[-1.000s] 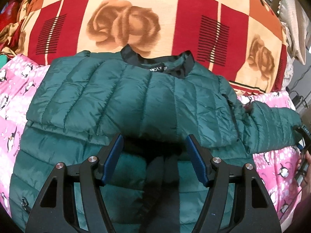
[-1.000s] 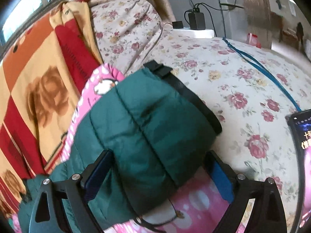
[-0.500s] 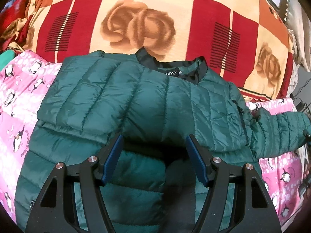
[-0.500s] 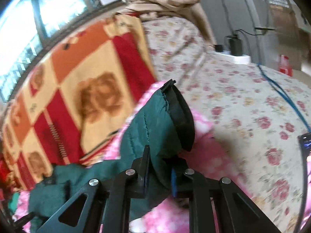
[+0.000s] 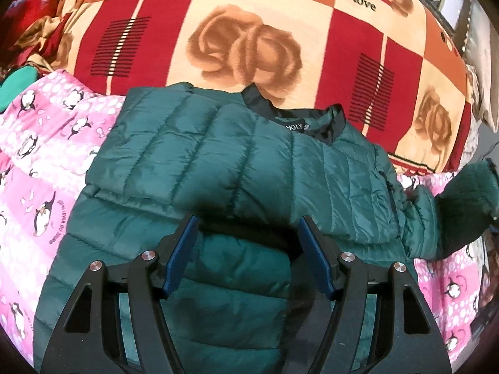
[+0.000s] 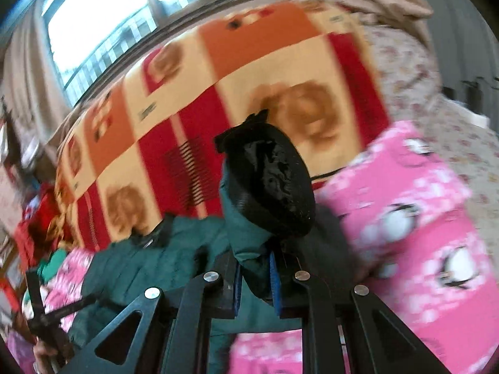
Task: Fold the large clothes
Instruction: 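Carry the held sleeve across the jacket body with the right gripper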
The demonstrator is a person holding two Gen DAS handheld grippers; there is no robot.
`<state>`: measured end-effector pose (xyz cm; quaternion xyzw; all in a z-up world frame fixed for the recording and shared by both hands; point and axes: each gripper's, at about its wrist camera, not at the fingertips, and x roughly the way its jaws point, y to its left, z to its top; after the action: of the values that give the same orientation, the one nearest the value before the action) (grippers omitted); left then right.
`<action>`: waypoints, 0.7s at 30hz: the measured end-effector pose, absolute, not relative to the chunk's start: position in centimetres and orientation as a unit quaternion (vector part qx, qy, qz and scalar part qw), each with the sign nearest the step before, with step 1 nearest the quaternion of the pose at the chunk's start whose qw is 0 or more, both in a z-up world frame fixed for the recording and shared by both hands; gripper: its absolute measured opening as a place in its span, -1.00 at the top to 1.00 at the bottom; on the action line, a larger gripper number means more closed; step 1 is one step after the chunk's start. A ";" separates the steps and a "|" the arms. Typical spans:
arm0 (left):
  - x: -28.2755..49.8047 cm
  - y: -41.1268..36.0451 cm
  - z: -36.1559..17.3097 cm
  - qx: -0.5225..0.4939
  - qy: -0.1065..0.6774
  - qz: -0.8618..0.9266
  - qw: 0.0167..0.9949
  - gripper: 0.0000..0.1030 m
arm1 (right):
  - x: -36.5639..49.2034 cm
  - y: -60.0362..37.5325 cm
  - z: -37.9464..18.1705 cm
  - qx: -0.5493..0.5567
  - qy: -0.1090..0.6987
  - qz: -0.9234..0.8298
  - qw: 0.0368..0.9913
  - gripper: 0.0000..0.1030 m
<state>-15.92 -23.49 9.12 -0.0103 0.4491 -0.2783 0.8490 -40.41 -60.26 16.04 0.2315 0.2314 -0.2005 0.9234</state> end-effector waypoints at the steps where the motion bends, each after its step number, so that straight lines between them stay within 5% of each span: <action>1: -15.8 -23.3 9.1 -0.012 0.449 -0.278 0.849 -0.30 | -39.2 -59.5 15.8 0.226 0.240 -0.191 0.924 0.73; 21: -13.7 -20.7 7.7 -0.028 0.459 -0.267 0.847 -0.30 | -23.0 -49.4 8.0 0.226 0.351 -0.085 0.904 0.72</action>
<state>-13.65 -20.69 7.68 -0.0285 0.4594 -0.2666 0.8468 -22.98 -49.36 8.02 0.2264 0.3514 -0.0849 0.9045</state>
